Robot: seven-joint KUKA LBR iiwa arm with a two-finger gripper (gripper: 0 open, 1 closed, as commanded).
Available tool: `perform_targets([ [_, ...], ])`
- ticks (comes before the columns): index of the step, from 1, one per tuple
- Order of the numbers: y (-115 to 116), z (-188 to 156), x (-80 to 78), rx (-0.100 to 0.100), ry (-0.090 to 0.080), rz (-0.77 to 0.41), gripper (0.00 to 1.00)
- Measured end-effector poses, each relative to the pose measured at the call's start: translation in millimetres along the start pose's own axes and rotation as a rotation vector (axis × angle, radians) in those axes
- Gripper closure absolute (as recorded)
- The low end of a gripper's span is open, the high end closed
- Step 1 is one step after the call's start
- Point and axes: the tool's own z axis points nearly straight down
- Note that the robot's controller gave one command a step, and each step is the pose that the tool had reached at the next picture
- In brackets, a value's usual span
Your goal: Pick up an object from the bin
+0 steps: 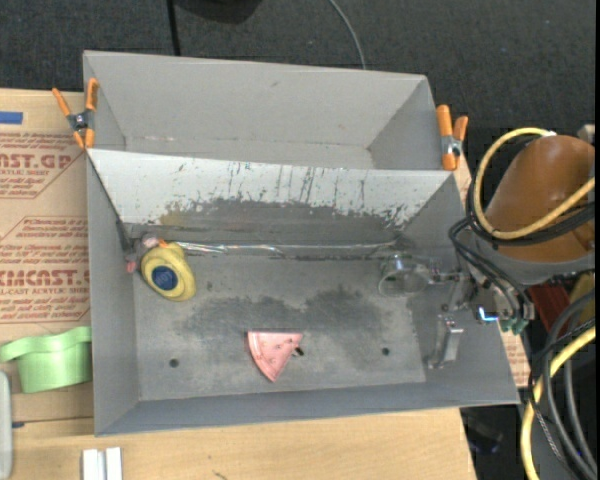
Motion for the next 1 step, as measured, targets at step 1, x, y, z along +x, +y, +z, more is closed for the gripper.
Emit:
perform_targets([
  [1,47.6,-4.2,-6.5,0.000,0.003,0.069,0.00],
])
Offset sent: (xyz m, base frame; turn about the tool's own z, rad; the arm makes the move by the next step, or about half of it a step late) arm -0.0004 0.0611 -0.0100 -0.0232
